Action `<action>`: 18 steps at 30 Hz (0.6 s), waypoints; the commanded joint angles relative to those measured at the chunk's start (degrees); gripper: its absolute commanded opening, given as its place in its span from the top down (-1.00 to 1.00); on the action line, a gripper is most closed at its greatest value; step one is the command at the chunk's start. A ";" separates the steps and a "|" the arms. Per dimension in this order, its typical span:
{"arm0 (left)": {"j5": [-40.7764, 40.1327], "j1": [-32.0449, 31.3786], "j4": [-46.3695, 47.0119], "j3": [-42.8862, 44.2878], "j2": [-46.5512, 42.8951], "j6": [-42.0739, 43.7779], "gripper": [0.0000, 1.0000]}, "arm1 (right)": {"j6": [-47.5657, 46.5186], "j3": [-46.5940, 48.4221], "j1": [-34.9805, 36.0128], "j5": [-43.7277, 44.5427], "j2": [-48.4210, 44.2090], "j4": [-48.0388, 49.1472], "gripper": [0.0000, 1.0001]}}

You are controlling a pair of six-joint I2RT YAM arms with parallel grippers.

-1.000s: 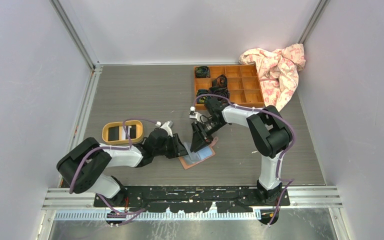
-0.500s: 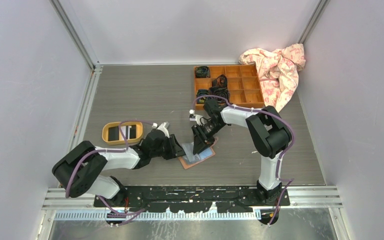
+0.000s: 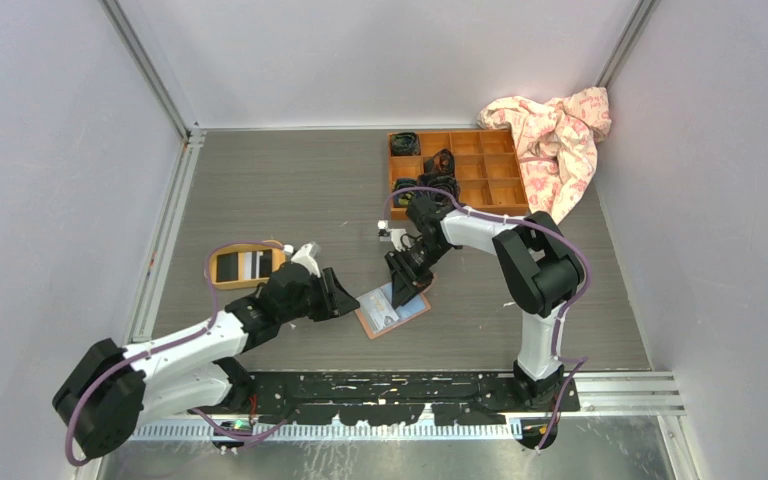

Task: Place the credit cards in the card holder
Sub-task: Turn over the card slot in the card holder.

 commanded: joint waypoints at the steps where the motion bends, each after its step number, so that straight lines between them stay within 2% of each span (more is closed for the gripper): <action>1: -1.61 0.40 -3.08 -0.63 -5.60 1.94 0.11 | -5.04 2.56 0.22 -0.47 -3.61 -2.84 0.21; 12: -7.70 0.64 -10.44 -1.46 -13.65 2.08 0.11 | -13.35 3.81 -0.02 0.27 -9.70 -7.81 0.21; 18: -14.37 0.80 -19.93 1.72 -19.19 5.95 -0.09 | -16.17 3.70 -1.27 1.95 -14.07 -9.13 0.20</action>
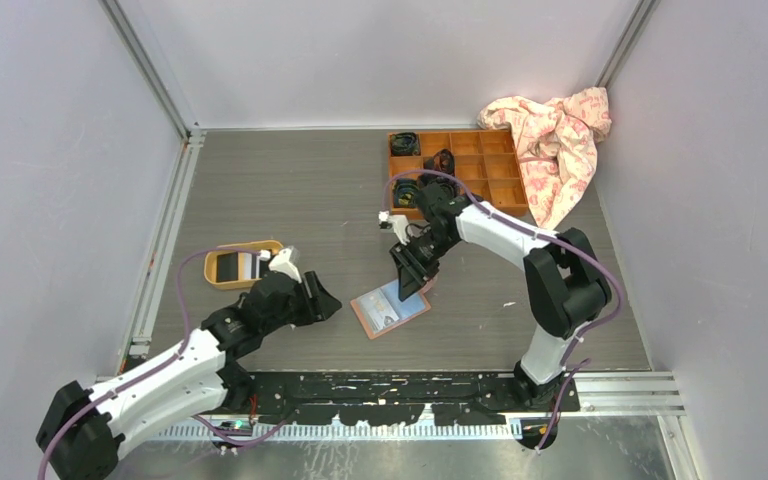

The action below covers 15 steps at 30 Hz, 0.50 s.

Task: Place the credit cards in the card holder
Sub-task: Turn over the card slot in the card holder, then pick up the credit card from the storage box.

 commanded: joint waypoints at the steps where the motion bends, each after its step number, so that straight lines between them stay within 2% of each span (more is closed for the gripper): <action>1: -7.74 0.44 -8.09 3.81 -4.33 4.68 -0.13 | -3.92 1.87 -1.12 1.24 -5.66 -1.88 0.20; 8: -16.85 1.16 -15.47 10.05 -6.70 12.59 -0.39 | -4.75 1.23 -4.10 1.34 -10.36 -1.95 0.19; 15: -21.26 5.55 -23.00 21.75 2.08 22.15 -0.46 | -4.91 0.47 -6.34 1.01 -13.61 -1.75 0.17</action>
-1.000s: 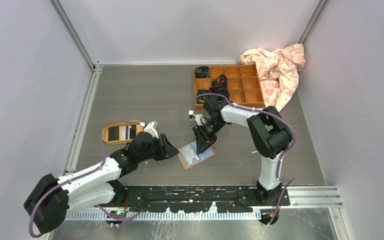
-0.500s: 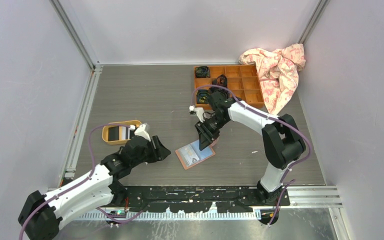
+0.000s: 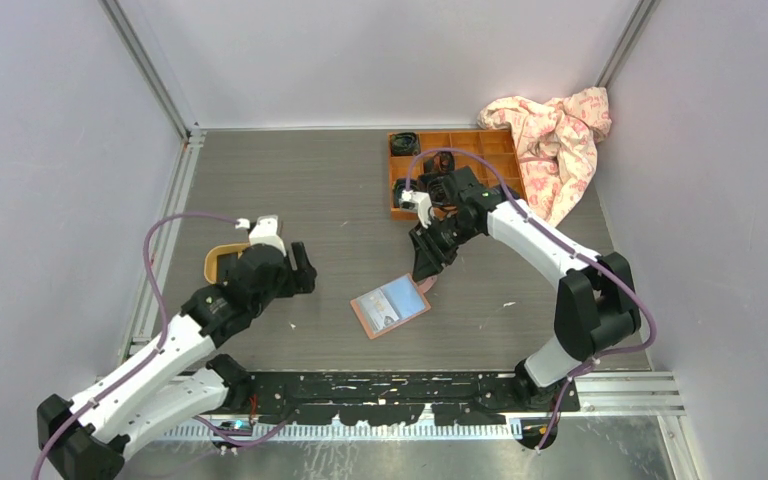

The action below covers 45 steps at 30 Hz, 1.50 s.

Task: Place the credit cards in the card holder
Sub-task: Pick up the credit card from the storage box.

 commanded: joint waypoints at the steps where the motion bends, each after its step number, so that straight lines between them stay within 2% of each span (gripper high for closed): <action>1: -4.45 3.77 -5.56 8.76 6.46 9.77 -0.46 | -1.03 0.45 -0.84 -0.72 -3.52 0.09 0.17; 8: 5.40 12.93 -6.59 15.42 21.21 14.92 -0.49 | -0.98 0.27 -1.01 -0.90 -4.31 0.10 0.17; 14: 5.39 17.26 -6.04 20.20 34.87 17.38 -0.52 | -0.71 -0.06 -1.02 -1.69 -4.60 0.27 0.17; 17: 8.28 19.29 -5.41 21.53 39.34 17.80 -0.46 | -0.63 -0.13 -0.95 -1.93 -4.54 0.36 0.17; 19: 10.58 20.15 -5.29 22.23 41.60 17.81 -0.33 | -0.64 -0.18 -1.00 -1.84 -4.53 0.37 0.17; 21: 13.14 20.59 -4.71 22.29 43.03 17.45 -0.25 | -0.62 -0.17 -0.97 -1.73 -4.53 0.30 0.17; 32: 26.99 20.79 1.97 24.22 47.93 12.83 -0.05 | -0.64 -0.26 -1.00 -1.45 -4.35 0.29 0.17; 45: 42.35 19.93 8.07 42.60 65.82 4.18 -0.01 | -1.12 -0.36 -1.01 -0.34 -4.64 0.35 0.17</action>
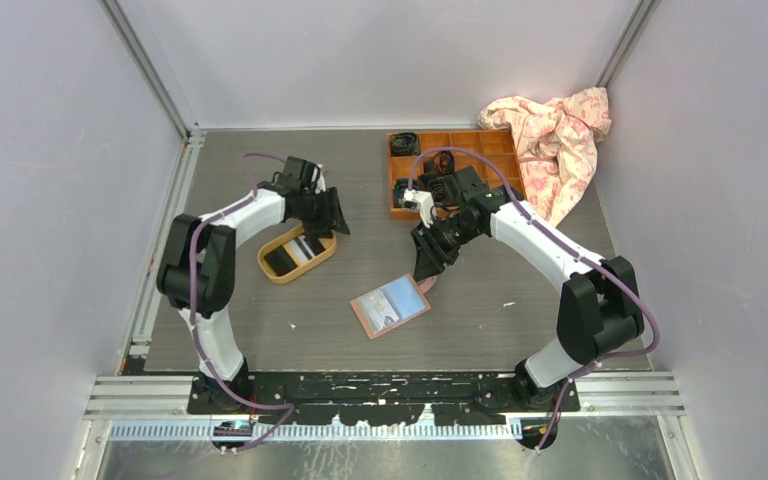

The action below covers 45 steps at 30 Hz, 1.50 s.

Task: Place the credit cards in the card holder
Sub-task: Pick up the credit card from the storage box.

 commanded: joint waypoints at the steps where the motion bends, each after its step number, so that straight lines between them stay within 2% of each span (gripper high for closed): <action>1: 7.42 -1.07 5.10 8.23 5.87 -4.15 -0.01 | -1.00 0.11 -0.06 -0.11 -2.93 0.32 0.17; 5: 7.70 -2.01 5.56 13.27 8.46 -5.40 -0.01 | -1.36 0.02 -0.09 0.02 -2.88 0.26 0.17; 9: 5.93 -2.02 7.50 14.08 4.57 -4.63 -0.03 | -1.83 0.02 -0.23 0.22 -2.95 0.10 0.17; 15: 2.17 -1.02 10.45 7.14 -8.67 -1.78 -0.06 | -2.84 -0.06 -0.65 0.55 -4.15 -0.31 0.16; 20: 2.76 1.85 12.13 -1.49 -23.21 -2.50 -0.08 | -3.83 -0.40 -1.03 2.24 -6.05 0.28 0.12; 22: 3.71 3.00 11.08 -3.49 -28.24 -2.37 -0.11 | -3.50 -0.18 -1.07 3.83 -7.04 1.13 0.09; 25: 4.70 4.17 7.27 -4.29 -34.69 -1.14 -0.29 | -2.34 1.38 -1.05 5.49 -8.25 2.64 0.04; 26: 4.69 4.39 5.64 -4.22 -36.50 -0.29 -0.37 | -2.25 2.13 -0.97 5.74 -8.54 2.98 -0.06; 27: 4.45 4.51 3.80 -4.03 -38.03 1.00 -0.42 | -2.23 2.88 -0.94 6.03 -8.81 3.39 -0.24; 30: 2.24 4.61 -1.96 -4.45 -42.33 5.67 -0.51 | -2.61 5.80 -0.85 6.04 -8.82 4.92 -0.96; 35: -7.50 4.67 -8.27 -9.76 -48.19 14.92 -0.63 | -0.63 13.01 -0.77 0.85 -4.26 7.77 -0.99; 39: -13.56 4.59 -7.45 -16.24 -53.64 17.14 -0.71 | 0.64 23.07 0.95 -4.43 3.99 4.21 -0.99; 42: -15.84 4.70 -5.73 -21.06 -56.50 18.92 -0.69 | 1.17 30.35 4.10 -1.66 10.96 1.81 -0.99; 45: -20.23 4.70 -7.40 -21.58 -57.89 19.69 -0.68 | 3.04 39.34 8.48 4.32 18.06 -0.80 -0.99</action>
